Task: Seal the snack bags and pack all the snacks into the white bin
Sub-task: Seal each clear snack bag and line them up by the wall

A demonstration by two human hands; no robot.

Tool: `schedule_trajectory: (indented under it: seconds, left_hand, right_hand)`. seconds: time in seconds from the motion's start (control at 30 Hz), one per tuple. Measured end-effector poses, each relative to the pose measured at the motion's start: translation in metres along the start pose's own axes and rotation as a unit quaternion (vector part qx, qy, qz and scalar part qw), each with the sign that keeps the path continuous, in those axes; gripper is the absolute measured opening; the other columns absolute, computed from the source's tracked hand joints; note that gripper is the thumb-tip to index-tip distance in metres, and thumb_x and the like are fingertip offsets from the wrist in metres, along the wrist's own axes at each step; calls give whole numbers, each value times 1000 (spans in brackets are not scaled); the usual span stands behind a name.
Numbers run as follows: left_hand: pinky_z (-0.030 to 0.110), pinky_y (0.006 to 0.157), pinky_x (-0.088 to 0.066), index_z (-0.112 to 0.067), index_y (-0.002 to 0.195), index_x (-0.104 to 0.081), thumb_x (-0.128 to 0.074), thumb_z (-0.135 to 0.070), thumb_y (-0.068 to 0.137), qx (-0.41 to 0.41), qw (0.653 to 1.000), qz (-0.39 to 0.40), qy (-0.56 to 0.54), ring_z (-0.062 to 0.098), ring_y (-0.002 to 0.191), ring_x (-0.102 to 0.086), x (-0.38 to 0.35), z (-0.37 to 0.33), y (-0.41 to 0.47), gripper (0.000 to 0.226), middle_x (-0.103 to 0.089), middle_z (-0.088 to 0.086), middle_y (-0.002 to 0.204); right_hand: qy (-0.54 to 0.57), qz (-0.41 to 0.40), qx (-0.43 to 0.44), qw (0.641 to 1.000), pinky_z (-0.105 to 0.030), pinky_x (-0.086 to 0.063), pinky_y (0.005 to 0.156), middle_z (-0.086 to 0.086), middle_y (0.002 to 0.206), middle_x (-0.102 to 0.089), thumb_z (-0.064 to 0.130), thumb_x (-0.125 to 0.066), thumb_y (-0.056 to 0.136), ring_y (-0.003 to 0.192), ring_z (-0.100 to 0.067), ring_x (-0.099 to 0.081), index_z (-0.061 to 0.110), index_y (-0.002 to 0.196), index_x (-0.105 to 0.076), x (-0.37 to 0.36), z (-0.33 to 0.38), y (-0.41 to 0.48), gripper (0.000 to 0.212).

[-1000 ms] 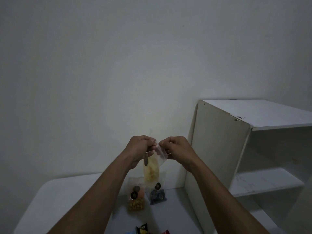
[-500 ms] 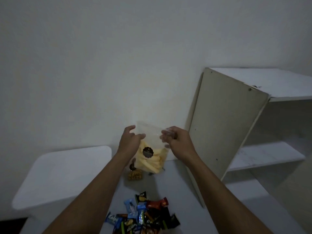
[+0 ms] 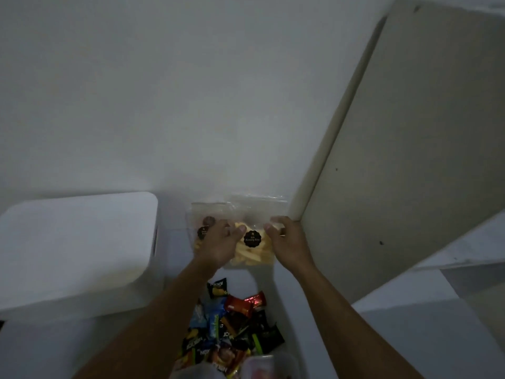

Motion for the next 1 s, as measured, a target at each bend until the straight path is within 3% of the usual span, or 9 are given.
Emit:
schedule_trajectory:
  seconds: [0.13, 0.27, 0.4, 0.5, 0.6, 0.7, 0.8, 0.87, 1.0]
  left_hand:
    - [50, 95, -52, -41, 88, -49, -58, -35, 93, 7, 999, -32, 35, 26, 110, -61, -13, 40, 33, 12, -60, -5, 107]
    - [38, 71, -46, -11, 99, -58, -48, -6, 96, 26, 998, -58, 12, 27, 86, -56, -26, 67, 54, 12, -55, 5, 85]
    - [41, 74, -50, -37, 95, -53, -45, -10, 100, 26, 997, -76, 15, 25, 89, -59, -36, 79, 65, 28, -61, 10, 97]
    - [29, 68, -46, -23, 113, -56, -45, -11, 100, 19, 994, -103, -6, 18, 88, -58, -41, 79, 71, 20, -61, 7, 102]
    - [24, 64, -42, -24, 109, -51, -45, -9, 100, 14, 992, -124, -6, 9, 84, -55, -44, 78, 70, 18, -58, -7, 94]
    - [28, 75, -48, -22, 117, -53, -45, -13, 101, 26, 991, -134, -6, 12, 93, -56, -45, 81, 71, 20, -60, -2, 106]
    - [42, 98, -48, -16, 141, -45, -46, -17, 99, 25, 991, -130, 13, 24, 116, -56, -44, 82, 71, 41, -56, 7, 133]
    - [47, 101, -47, -20, 146, -39, -50, -16, 97, 24, 992, -127, 8, 29, 121, -54, -41, 81, 70, 51, -54, 12, 137]
    - [33, 99, -41, -19, 143, -42, -58, -20, 95, 15, 992, -122, 16, 19, 128, -47, -35, 72, 60, 51, -48, 6, 144]
  right_hand:
    - [-7, 0, -43, 999, -40, -55, 86, 4, 95, -59, 31, -62, 95, 90, -17, -62, 22, 125, -56, -20, -36, 27, 31]
    - [6, 7, -92, 996, -39, -55, 84, -4, 101, -62, 32, -63, 95, 90, -19, -63, 22, 124, -44, -34, -65, 46, 37]
    - [-2, 28, -95, 995, -33, -53, 80, -6, 105, -63, 24, -53, 100, 88, -15, -61, 25, 125, -43, -40, -80, 54, 26]
    - [-30, 35, -87, 995, -29, -50, 75, -10, 111, -64, 17, -50, 99, 95, -22, -63, 29, 135, -43, -43, -85, 61, 39]
    - [-36, 56, -103, 992, -30, -52, 76, -11, 118, -65, 17, -52, 98, 100, -23, -64, 31, 143, -38, -43, -86, 62, 50]
    - [-31, 67, -114, 991, -35, -54, 89, -8, 127, -61, 19, -54, 98, 108, -21, -62, 28, 149, -32, -40, -81, 60, 56]
    - [-34, 70, -110, 991, -42, -51, 99, -10, 137, -57, 20, -54, 97, 119, -24, -58, 26, 150, -30, -38, -79, 58, 59]
    - [-39, 75, -109, 990, -43, -50, 100, -11, 136, -57, 21, -55, 97, 119, -24, -58, 26, 151, -29, -37, -77, 57, 61]
    - [-59, 79, -88, 991, -36, -50, 96, -4, 112, -57, 18, -55, 97, 96, -15, -52, 23, 151, -29, -30, -66, 50, 60]
Point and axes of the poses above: each hand's wrist, its own y-axis towards the middle knuckle, its own x-axis out of the back of the hand, z = x × y, the point moved 3 cm from there along y, towards the middle knuckle
